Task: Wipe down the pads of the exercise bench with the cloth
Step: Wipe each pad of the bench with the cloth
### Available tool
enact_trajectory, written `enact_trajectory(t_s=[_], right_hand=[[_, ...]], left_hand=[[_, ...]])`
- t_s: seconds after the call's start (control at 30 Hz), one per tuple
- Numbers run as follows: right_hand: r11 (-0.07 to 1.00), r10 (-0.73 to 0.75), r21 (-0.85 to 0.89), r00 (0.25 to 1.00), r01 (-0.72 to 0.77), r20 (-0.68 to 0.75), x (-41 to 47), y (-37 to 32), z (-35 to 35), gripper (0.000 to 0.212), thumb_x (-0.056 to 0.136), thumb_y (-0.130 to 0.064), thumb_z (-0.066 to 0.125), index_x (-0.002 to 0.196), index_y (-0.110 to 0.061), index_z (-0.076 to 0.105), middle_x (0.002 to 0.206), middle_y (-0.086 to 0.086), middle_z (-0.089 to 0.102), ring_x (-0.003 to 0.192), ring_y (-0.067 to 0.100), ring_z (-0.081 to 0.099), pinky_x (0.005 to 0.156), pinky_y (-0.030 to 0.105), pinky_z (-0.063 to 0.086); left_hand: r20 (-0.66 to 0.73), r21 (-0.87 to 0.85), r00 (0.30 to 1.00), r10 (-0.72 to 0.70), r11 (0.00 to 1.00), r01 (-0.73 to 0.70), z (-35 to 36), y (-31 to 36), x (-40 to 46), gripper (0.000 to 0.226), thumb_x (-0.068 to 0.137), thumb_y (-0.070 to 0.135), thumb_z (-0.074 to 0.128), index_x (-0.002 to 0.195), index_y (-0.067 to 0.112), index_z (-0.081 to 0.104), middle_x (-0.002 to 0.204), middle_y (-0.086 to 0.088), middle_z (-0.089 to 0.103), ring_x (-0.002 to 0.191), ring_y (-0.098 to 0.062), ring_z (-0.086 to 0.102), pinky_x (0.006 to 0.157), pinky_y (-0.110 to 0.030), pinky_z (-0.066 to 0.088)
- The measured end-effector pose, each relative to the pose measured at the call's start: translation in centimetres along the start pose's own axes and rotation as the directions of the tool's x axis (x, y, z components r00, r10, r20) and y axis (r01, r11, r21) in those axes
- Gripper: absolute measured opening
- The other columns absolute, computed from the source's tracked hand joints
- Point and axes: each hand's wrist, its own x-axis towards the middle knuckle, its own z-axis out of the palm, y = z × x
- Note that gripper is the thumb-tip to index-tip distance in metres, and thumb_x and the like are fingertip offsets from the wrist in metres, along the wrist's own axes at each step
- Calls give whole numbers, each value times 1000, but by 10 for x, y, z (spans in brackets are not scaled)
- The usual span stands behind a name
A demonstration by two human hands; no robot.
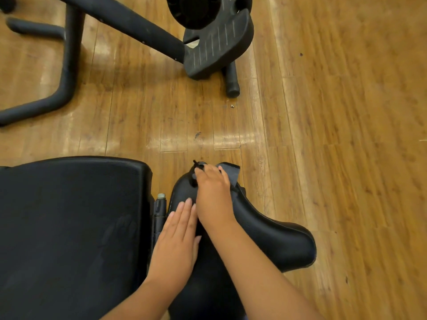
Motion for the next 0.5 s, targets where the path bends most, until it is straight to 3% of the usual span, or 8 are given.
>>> enact_trajectory(t_s=[0.07,0.17,0.27,0.37,0.5], right_hand=[[999,52,18,998,-51,-42,-8,5,-5,34,77,4,60,112,2,62,112,20,62,115,33,54,109,45,23],[993,99,59,995,-98,-18,-21,13,-17,47,91,5,44,137,-3,41,144,17,37,139,27,23,112,31,-1],[985,164,50,986,-163,-17,-34,22,-22,58,90,7,43,144,-9,28,153,12,21,142,22,10,115,32,-1],[969,245,44,967,-242,-71,-53,22,-20,62,81,11,55,139,-5,38,147,17,33,138,27,26,112,35,10],[964,248,-72,964,-255,-99,-81,30,-27,70,47,3,86,113,-3,65,112,17,66,106,29,62,94,41,41]], left_hand=[[-10,20,1000,8,1000,-8,1,0,-1,56,99,32,11,143,-1,20,150,-19,28,139,-29,24,114,-39,11],[11,48,1000,4,999,-4,3,-1,-1,60,100,34,-2,144,-1,17,151,-19,27,140,-30,23,115,-39,10],[29,63,1000,1,998,-3,3,-1,-2,61,100,34,-3,145,-1,18,151,-20,29,140,-30,23,115,-39,9],[40,57,999,-8,998,5,1,0,-1,62,100,35,-3,144,-1,21,149,-20,31,138,-30,25,115,-38,9],[55,46,998,-9,999,6,0,0,0,64,100,37,-2,143,-1,25,148,-20,34,137,-30,28,115,-37,9]])
